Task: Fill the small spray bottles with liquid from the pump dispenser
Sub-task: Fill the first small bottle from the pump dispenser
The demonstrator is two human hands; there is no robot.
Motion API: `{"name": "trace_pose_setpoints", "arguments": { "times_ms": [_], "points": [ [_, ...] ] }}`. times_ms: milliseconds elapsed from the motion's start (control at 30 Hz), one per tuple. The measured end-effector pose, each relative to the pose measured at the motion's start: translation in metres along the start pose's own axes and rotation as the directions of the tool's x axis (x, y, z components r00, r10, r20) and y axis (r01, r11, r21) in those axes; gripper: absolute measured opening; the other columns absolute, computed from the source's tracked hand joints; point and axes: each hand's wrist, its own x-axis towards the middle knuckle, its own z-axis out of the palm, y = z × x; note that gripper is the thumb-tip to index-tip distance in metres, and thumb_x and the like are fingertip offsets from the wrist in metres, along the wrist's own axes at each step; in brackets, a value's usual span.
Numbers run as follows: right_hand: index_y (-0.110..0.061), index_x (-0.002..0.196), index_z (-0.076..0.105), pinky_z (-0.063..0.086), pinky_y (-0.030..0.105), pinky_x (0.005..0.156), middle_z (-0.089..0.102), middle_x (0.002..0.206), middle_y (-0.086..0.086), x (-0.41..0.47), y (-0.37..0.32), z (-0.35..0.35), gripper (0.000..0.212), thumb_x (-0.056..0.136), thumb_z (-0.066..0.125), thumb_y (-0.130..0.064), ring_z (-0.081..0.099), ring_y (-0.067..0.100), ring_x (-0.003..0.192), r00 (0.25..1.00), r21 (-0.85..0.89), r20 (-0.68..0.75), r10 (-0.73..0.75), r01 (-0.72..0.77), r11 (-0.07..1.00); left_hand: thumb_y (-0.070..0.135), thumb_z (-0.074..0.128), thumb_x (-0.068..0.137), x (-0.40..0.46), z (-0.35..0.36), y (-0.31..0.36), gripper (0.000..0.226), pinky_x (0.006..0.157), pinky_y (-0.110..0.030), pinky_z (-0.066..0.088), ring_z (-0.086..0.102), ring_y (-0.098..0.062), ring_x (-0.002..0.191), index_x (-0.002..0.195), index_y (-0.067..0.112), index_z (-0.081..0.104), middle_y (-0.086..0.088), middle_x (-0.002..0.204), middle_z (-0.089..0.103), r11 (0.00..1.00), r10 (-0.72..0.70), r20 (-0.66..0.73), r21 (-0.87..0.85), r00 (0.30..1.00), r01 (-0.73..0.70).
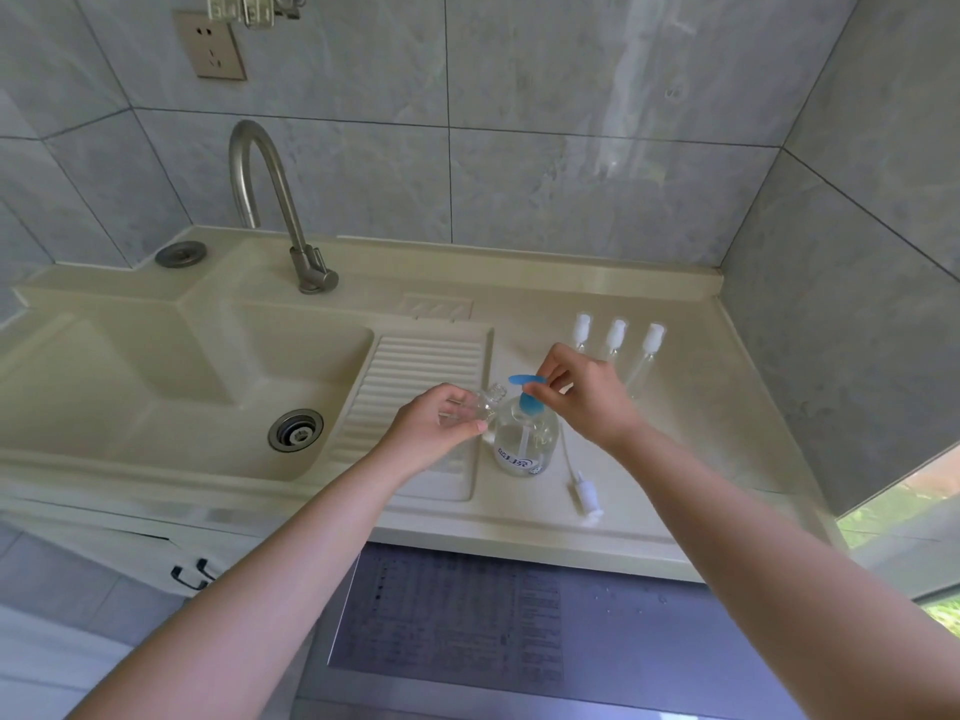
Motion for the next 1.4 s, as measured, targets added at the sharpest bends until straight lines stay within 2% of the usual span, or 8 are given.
{"name": "trace_pose_setpoints", "arguments": {
  "times_ms": [267, 367, 533, 667, 767, 1000, 1200, 1400],
  "points": [
    [-0.011, 0.084, 0.061, 0.056, 0.024, 0.072, 0.073, 0.084, -0.003, -0.001, 0.002, 0.004, 0.018, 0.086, 0.078, -0.017, 0.067, 0.002, 0.077, 0.999, 0.086, -0.020, 0.046, -0.044, 0.995, 0.026, 0.077, 0.083, 0.015, -0.002, 0.011, 0.036, 0.065, -0.001, 0.036, 0.061, -0.009, 0.094, 0.115, 0.018, 0.063, 0.004, 0.108, 0.068, 0.988, 0.038, -0.054, 0.149, 0.998, -0.030],
    [-0.013, 0.083, 0.062, 0.056, 0.022, 0.071, 0.073, 0.083, -0.005, -0.002, 0.004, 0.005, 0.018, 0.086, 0.078, -0.019, 0.068, 0.002, 0.077, 0.998, 0.093, -0.036, 0.058, -0.054, 0.994, 0.023, 0.079, 0.081, 0.020, -0.004, 0.011, 0.037, 0.068, 0.003, 0.037, 0.062, -0.009, 0.095, 0.114, 0.019, 0.064, 0.004, 0.108, 0.069, 0.987, 0.064, -0.044, 0.150, 0.997, -0.057],
    [-0.012, 0.083, 0.064, 0.054, 0.020, 0.070, 0.073, 0.080, -0.007, -0.003, 0.002, 0.006, 0.016, 0.085, 0.079, -0.018, 0.068, 0.001, 0.077, 0.996, 0.126, -0.046, 0.071, -0.065, 0.990, 0.025, 0.084, 0.075, 0.029, -0.005, 0.008, 0.041, 0.102, -0.027, 0.045, 0.063, -0.008, 0.107, 0.112, 0.025, 0.067, 0.007, 0.108, 0.070, 0.984, 0.127, -0.008, 0.130, 0.992, -0.125],
    [-0.019, 0.090, 0.070, 0.053, 0.023, 0.075, 0.072, 0.091, -0.014, -0.004, -0.002, 0.002, 0.009, 0.094, 0.068, -0.028, 0.066, 0.001, 0.088, 0.990, 0.152, 0.009, 0.142, -0.142, 0.978, 0.022, 0.084, 0.075, 0.034, -0.007, 0.010, 0.043, 0.098, -0.018, 0.044, 0.063, -0.008, 0.106, 0.114, 0.022, 0.067, 0.005, 0.110, 0.070, 0.972, 0.174, 0.002, 0.158, 0.985, -0.172],
    [-0.022, 0.114, 0.071, 0.040, 0.006, 0.077, 0.067, 0.108, -0.014, 0.004, -0.009, -0.001, 0.030, 0.103, 0.049, -0.040, 0.059, 0.003, 0.100, 0.959, 0.133, 0.061, 0.275, -0.281, 0.950, 0.021, 0.084, 0.075, 0.036, -0.010, 0.010, 0.043, 0.094, -0.013, 0.043, 0.062, -0.006, 0.104, 0.114, 0.022, 0.068, 0.005, 0.111, 0.069, 0.946, 0.238, 0.011, 0.226, 0.971, -0.234],
    [-0.014, 0.139, 0.051, 0.030, 0.032, 0.088, 0.057, 0.134, 0.015, 0.046, -0.021, 0.009, 0.061, 0.105, 0.022, -0.056, 0.047, 0.032, 0.127, 0.804, -0.057, 0.205, 0.557, -0.559, 0.827, 0.032, 0.084, 0.072, 0.046, -0.017, 0.003, 0.043, 0.099, -0.038, 0.046, 0.060, -0.006, 0.105, 0.110, 0.035, 0.066, 0.015, 0.105, 0.066, 0.876, 0.337, 0.007, 0.364, 0.941, -0.316],
    [-0.011, 0.138, 0.048, 0.032, 0.036, 0.094, 0.053, 0.135, 0.017, 0.054, -0.023, 0.015, 0.055, 0.108, 0.018, -0.046, 0.047, 0.034, 0.126, 0.732, -0.146, 0.277, 0.622, -0.608, 0.780, 0.032, 0.084, 0.072, 0.046, -0.020, 0.002, 0.043, 0.095, -0.033, 0.044, 0.058, -0.012, 0.104, 0.111, 0.034, 0.066, 0.015, 0.102, 0.066, 0.846, 0.389, -0.012, 0.399, 0.921, -0.352],
    [-0.025, 0.144, 0.047, 0.033, 0.049, 0.110, 0.053, 0.140, 0.010, 0.063, -0.014, 0.023, 0.066, 0.098, 0.020, -0.065, 0.042, 0.034, 0.133, 0.755, -0.293, 0.156, 0.637, -0.581, 0.760, 0.032, 0.084, 0.071, 0.047, -0.020, 0.005, 0.043, 0.089, -0.026, 0.039, 0.056, -0.012, 0.100, 0.111, 0.033, 0.067, 0.017, 0.099, 0.064, 0.821, 0.432, -0.016, 0.421, 0.901, -0.386]
  ]
}}
